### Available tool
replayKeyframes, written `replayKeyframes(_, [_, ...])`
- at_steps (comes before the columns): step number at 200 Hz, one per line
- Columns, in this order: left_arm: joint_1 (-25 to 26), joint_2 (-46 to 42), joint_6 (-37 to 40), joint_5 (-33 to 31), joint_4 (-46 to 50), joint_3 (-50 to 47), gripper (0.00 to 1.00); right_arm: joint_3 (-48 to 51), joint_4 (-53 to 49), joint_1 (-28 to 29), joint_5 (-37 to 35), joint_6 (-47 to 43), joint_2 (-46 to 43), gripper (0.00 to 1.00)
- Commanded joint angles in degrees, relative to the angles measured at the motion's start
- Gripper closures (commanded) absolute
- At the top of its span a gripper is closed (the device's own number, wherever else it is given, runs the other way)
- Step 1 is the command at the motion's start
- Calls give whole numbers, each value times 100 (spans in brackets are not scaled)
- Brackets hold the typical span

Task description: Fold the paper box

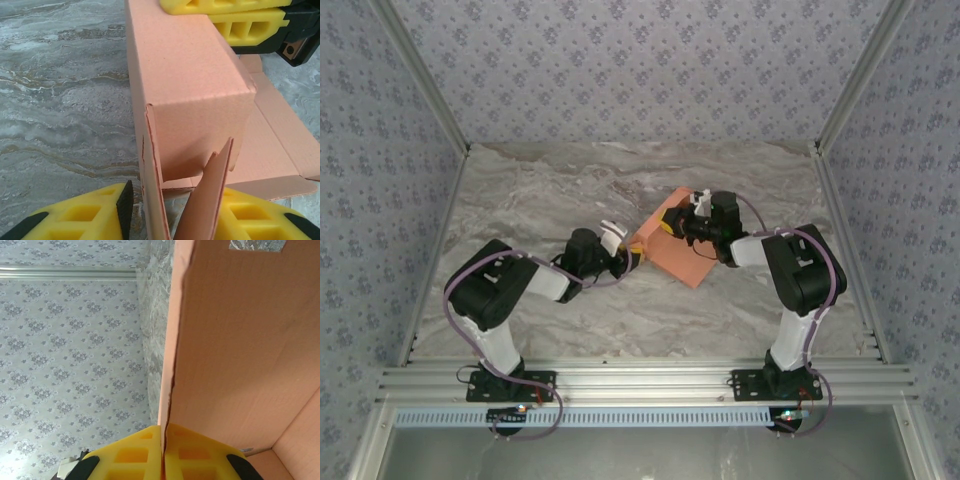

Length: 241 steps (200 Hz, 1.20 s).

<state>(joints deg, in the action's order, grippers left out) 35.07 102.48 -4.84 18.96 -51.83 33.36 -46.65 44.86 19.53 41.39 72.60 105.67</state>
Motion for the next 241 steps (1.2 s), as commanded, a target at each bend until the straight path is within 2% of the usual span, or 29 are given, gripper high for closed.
replayKeyframes(1, [139,-136,-48,85,-52,-17,58,104,23,29,-7,-23,26,92])
replayKeyframes(34, [340,-339,0,215,272,-96,52,139,3,32,-8,-20,20,92])
replayKeyframes(60, [351,-378,-92,-116,496,-73,55,166,-13,30,-43,-35,14,92])
replayKeyframes(98, [412,-382,-231,104,457,-78,58,209,63,47,-87,-7,-10,93])
replayKeyframes(149, [437,-539,-237,311,424,-333,56,314,511,49,5,176,-31,93])
replayKeyframes(172, [439,-785,-240,9,492,-374,57,321,1101,102,-16,605,17,93])
replayKeyframes(186, [437,-980,-297,-166,612,-367,56,226,1158,182,-89,651,-7,93])
replayKeyframes(208, [441,-1235,-309,-89,979,-308,55,41,1154,331,-221,623,2,93])
replayKeyframes(241, [436,-1336,-212,-457,951,-552,54,-87,1320,419,-423,704,208,94])
